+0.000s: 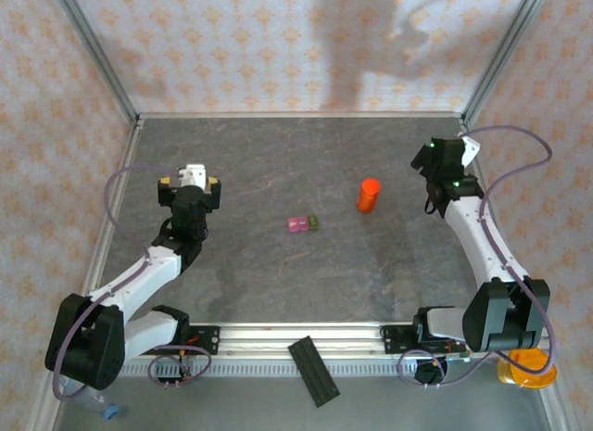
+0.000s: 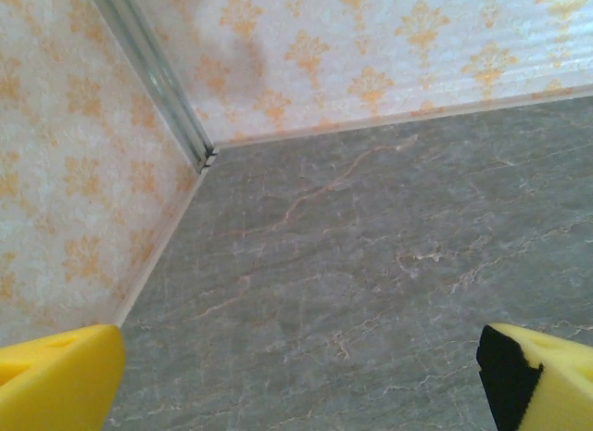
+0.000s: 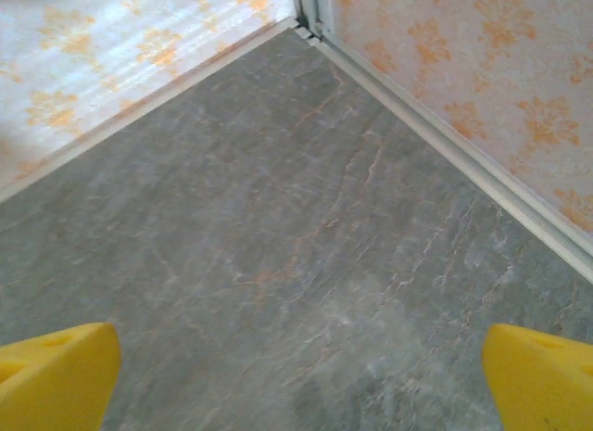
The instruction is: Sort the pills into containers
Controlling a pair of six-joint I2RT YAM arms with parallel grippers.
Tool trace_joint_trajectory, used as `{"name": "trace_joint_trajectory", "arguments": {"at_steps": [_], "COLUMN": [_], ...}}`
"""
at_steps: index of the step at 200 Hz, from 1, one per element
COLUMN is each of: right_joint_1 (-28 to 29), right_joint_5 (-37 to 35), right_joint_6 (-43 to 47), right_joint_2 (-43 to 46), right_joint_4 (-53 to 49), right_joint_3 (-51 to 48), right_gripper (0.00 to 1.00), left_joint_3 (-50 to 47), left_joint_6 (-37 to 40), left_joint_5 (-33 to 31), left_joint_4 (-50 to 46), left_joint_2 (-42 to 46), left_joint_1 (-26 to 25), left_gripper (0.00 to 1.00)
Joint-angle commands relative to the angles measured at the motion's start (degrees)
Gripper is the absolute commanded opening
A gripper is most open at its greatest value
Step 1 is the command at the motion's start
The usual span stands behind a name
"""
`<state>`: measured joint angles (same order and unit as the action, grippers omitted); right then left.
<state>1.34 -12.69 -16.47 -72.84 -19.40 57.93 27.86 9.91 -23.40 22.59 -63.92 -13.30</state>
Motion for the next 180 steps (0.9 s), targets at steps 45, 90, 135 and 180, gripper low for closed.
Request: {"name": "trace_joint_trajectory", "arguments": {"at_steps": [45, 90, 135, 180], "right_joint_1": [-1.5, -1.5, -1.7, -1.4], "right_joint_5": [-5.8, -4.0, 4.2, 10.7], "right_joint_6": [11.0, 14.3, 14.1, 17.0], "right_joint_2": [0.4, -1.9, -6.8, -13.7], "right_joint_4": [23.7, 40.0, 59.7, 62.1], "right_joint_3": [-15.5, -25.5, -35.4, -33.8], "right_gripper": [1.00, 1.00, 1.00, 0.99], "left_joint_3": [-7.8, -9.4, -7.4, -6.1], "left_joint_6": [-4.4, -4.7, -6.2, -8.1], "left_joint_5": [5.3, 6.2, 12.0, 10.1], "left_joint_4": [23.0, 32.4, 30.9, 28.6], "left_joint_2": [-13.1, -20.4, -23.6, -23.8], "left_joint_1": [3.3, 4.3, 7.1, 8.0], "left_gripper": [1.00, 1.00, 1.00, 1.00]}}
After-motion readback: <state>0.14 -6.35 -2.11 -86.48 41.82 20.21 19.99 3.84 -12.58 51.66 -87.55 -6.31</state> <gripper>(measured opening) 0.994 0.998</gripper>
